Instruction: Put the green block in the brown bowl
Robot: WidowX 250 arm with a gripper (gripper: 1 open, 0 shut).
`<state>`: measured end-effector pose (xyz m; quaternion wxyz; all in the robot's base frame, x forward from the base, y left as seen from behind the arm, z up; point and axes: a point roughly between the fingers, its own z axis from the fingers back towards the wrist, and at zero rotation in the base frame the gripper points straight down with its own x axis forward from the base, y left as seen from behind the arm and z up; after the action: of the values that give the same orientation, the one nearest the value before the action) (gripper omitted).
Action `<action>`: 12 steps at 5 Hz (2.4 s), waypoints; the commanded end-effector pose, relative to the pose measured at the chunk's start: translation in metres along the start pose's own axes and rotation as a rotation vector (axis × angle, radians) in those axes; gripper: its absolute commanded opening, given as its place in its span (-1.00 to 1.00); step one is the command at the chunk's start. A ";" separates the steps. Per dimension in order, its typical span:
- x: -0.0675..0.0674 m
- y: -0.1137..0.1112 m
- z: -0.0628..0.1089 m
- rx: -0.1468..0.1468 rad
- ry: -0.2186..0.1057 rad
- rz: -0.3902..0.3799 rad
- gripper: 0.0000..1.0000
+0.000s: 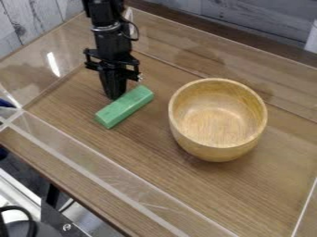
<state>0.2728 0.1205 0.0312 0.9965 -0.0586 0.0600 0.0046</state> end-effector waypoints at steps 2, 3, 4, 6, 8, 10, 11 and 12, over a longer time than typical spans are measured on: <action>0.019 -0.006 0.037 0.049 -0.123 -0.003 -1.00; 0.013 -0.004 0.050 0.061 -0.175 -0.013 -1.00; 0.007 0.002 0.042 0.072 -0.203 -0.035 1.00; 0.002 0.000 0.028 0.076 -0.179 -0.042 -1.00; -0.003 -0.006 0.024 0.082 -0.165 -0.032 -1.00; -0.007 -0.017 0.046 0.057 -0.177 -0.028 -1.00; -0.010 -0.024 0.074 0.018 -0.205 -0.040 -1.00; -0.011 -0.023 0.057 -0.001 -0.208 -0.043 1.00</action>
<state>0.2633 0.1003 0.0798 0.9973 -0.0685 -0.0238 -0.0106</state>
